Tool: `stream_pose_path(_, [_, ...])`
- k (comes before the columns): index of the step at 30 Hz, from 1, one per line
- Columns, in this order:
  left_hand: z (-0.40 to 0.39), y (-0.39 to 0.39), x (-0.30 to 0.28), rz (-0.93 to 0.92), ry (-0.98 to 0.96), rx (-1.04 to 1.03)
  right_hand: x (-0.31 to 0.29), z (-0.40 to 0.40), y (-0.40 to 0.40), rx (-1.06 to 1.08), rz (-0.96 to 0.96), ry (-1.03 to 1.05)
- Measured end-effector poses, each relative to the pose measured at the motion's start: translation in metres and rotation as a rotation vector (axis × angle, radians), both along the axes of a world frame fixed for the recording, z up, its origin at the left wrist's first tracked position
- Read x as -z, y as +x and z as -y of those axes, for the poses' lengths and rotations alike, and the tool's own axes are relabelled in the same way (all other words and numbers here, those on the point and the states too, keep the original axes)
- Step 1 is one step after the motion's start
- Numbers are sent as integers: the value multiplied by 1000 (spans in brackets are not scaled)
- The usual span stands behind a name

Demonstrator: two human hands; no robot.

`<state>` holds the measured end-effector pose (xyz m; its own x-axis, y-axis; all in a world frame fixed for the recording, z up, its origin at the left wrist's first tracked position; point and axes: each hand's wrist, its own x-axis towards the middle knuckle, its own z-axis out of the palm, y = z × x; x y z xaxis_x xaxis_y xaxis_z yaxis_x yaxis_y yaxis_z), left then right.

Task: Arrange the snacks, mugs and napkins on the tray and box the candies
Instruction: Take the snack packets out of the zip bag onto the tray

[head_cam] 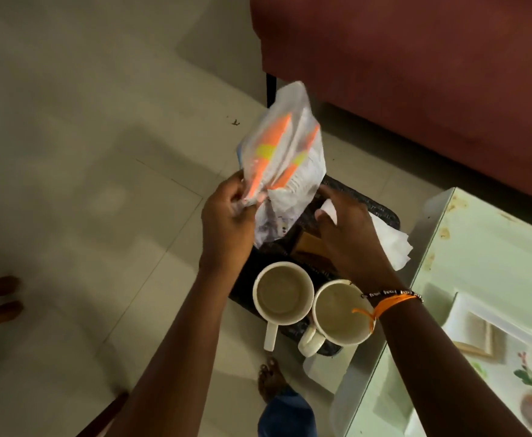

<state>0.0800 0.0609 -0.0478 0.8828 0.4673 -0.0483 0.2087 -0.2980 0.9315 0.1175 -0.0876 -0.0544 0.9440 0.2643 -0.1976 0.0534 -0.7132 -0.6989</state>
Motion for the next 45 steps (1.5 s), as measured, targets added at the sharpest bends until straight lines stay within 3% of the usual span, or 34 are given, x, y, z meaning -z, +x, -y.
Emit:
stream_pose_path(2, [18, -9, -17, 65, 242, 113, -20, 7, -10, 139, -52, 220])
stream_pose_path(6, [71, -47, -52, 84, 735, 318, -61, 41, -44, 319, -396, 903])
stream_pose_path(9, [123, -83, -67, 172, 912, 470, -74, 90, -80, 428, -536, 1126])
stream_pose_path(14, [216, -153, -61, 274, 1006, 644, -65, 195, -155, 740, -579, 1066])
stream_pose_path(21, [323, -246, -38, 214, 966, 819, -38, 304, -253, 978, -569, 1026])
stream_pose_path(25, [349, -267, -28, 104, 1015, 912, -18, 329, -274, 998, -574, 985])
stream_pose_path(28, [346, -266, -19, 45, 854, 994, -7, 333, -271, 999, -567, 1004])
stream_pose_path(30, [337, -261, -20, -58, 497, 956, 0, 332, -267, 977, -567, 1017])
stream_pose_path(32, [330, -253, -23, -134, 204, 756, 9, 333, -266, 948, -563, 1025])
stream_pose_path(34, [324, -239, -15, -148, 151, 457, 18, 336, -268, 917, -568, 1029])
stream_pose_path(36, [318, -222, -6, -359, 106, 307, 26, 340, -270, 896, -601, 1048])
stream_pose_path(38, [314, -214, 5, -649, -94, 352, 32, 343, -273, 868, -653, 1007])
stream_pose_path(40, [315, -216, 9, -785, -214, 407, 34, 349, -274, 861, -681, 862])
stream_pose_path(43, [323, -224, 5, -775, -251, 440, 29, 361, -273, 905, -561, 694])
stream_pose_path(45, [329, -228, 2, -701, -282, 476, 15, 365, -271, 979, -315, 583])
